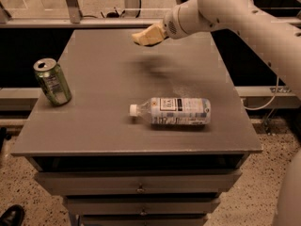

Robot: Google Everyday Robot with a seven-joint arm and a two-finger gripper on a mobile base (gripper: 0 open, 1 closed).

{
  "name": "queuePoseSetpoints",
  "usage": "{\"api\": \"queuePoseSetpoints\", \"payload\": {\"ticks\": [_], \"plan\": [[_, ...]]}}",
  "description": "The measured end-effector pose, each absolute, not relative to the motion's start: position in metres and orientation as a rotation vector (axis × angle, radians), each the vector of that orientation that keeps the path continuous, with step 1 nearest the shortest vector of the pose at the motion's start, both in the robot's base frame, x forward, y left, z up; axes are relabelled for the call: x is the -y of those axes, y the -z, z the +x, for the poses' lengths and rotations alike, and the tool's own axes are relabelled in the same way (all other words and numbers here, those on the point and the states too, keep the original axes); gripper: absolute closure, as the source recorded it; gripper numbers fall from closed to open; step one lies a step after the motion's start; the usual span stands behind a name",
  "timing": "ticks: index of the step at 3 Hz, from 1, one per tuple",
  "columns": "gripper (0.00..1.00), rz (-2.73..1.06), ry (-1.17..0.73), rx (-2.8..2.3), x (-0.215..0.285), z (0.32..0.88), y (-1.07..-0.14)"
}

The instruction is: Move sponge near blue plastic bottle

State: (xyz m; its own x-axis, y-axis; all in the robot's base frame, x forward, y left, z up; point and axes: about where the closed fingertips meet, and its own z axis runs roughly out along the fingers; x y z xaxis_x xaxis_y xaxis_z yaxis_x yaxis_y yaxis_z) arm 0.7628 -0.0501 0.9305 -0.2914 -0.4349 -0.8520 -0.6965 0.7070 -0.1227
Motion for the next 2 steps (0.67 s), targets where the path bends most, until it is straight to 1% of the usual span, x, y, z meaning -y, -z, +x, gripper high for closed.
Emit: {"api": "queuePoseSetpoints", "payload": {"ticks": [1, 2], "plan": [[1.00, -0.905, -0.338, -1.980, 0.071, 0.743, -0.952], [1.00, -0.965, -0.405, -2.082, 0.086, 0.711, -0.951]]}}
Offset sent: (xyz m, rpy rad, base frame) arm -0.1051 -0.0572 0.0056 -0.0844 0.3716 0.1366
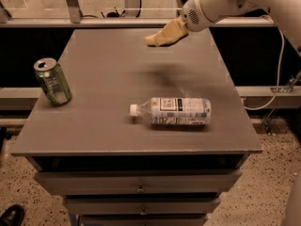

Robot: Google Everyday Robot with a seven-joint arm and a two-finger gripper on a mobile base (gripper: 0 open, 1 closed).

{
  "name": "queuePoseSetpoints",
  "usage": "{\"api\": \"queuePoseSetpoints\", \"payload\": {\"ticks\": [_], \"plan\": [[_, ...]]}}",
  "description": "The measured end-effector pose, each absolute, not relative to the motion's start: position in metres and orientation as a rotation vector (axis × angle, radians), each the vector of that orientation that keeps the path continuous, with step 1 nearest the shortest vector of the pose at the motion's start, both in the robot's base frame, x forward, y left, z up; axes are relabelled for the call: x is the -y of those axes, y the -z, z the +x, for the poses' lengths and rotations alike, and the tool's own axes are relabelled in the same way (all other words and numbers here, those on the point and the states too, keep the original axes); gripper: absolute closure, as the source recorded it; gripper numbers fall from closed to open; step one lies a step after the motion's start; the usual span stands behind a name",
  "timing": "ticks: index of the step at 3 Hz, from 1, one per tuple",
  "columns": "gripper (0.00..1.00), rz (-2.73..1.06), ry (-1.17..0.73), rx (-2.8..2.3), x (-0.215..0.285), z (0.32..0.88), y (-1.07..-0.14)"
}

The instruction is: Move sponge near blue plastic bottle

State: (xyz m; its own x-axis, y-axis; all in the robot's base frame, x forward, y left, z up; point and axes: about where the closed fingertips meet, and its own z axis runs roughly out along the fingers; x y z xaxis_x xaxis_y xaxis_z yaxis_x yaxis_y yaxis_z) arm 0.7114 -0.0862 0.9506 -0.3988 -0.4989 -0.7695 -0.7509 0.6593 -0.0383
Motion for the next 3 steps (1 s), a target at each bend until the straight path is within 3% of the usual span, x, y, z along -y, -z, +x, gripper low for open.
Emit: {"api": "queuePoseSetpoints", "payload": {"ticks": [3], "plan": [[0.99, -1.068, -0.609, -2.296, 0.120, 0.646, -0.883]]}}
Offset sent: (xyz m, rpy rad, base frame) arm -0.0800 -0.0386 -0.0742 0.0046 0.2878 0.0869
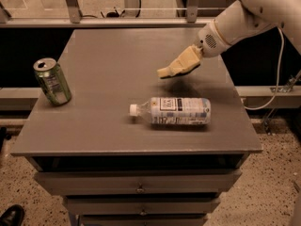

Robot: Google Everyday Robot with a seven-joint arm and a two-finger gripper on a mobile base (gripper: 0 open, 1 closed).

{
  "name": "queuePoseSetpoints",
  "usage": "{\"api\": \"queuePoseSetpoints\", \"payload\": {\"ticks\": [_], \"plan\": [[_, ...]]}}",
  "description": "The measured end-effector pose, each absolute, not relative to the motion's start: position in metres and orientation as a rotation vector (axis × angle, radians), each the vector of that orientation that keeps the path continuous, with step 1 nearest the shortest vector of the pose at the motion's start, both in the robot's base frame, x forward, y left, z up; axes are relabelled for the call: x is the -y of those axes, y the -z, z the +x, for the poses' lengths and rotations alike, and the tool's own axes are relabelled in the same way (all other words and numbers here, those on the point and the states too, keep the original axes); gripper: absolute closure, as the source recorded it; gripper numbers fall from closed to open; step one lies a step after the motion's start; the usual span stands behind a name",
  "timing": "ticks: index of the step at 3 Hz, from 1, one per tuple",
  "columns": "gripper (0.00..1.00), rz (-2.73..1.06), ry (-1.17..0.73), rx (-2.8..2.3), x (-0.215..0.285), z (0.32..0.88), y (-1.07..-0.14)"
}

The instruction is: Move sponge near blue plastic bottle

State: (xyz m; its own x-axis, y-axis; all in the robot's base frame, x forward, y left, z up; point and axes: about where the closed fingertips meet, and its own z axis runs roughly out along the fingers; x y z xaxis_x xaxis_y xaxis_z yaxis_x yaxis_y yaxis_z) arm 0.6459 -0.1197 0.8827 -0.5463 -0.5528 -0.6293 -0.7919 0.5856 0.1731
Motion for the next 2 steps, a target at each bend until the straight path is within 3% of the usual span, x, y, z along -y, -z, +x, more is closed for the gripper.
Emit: {"api": "queuePoseSetpoints", "payload": {"ticks": [1, 2], "plan": [[0.71, -1.129, -0.640, -2.340, 0.1262, 0.6410, -0.8763], [0.48, -1.166, -0.652, -2.359, 0.1288, 0.6385, -0.8742]]}}
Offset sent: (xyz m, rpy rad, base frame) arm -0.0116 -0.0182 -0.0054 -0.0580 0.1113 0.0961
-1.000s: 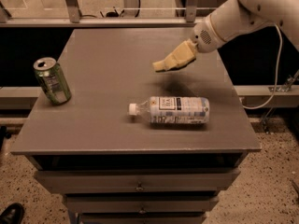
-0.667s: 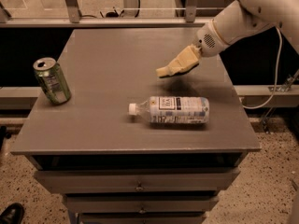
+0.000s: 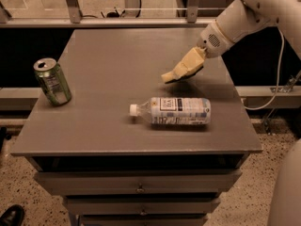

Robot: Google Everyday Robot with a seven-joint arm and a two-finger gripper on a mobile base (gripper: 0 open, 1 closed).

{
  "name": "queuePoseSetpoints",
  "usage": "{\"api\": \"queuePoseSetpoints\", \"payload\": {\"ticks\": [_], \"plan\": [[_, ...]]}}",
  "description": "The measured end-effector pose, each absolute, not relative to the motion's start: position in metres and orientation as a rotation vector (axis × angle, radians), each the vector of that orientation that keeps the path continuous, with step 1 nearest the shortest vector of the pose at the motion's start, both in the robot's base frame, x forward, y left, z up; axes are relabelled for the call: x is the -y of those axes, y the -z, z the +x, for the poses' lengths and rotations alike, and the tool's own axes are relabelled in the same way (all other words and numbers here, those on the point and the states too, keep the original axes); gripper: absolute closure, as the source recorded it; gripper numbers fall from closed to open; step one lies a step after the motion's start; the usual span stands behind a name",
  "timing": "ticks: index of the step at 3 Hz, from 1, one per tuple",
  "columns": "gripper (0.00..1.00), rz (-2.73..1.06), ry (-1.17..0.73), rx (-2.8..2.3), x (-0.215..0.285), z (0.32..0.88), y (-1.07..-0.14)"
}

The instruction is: Move sponge near blue plastic bottle

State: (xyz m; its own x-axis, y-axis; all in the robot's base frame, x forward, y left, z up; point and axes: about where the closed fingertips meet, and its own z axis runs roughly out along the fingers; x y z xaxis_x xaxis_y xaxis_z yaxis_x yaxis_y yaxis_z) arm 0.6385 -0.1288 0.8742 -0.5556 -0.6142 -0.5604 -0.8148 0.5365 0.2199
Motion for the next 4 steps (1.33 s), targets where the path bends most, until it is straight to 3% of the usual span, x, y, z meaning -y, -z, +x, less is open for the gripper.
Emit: {"api": "queuePoseSetpoints", "payload": {"ticks": [1, 2, 4], "plan": [[0.17, -1.288, -0.734, -2.359, 0.127, 0.621, -0.874], [0.00, -1.357, -0.779, -2.351, 0.125, 0.611, -0.876], [0.00, -1.404, -0.809, -2.329, 0.124, 0.599, -0.881]]}}
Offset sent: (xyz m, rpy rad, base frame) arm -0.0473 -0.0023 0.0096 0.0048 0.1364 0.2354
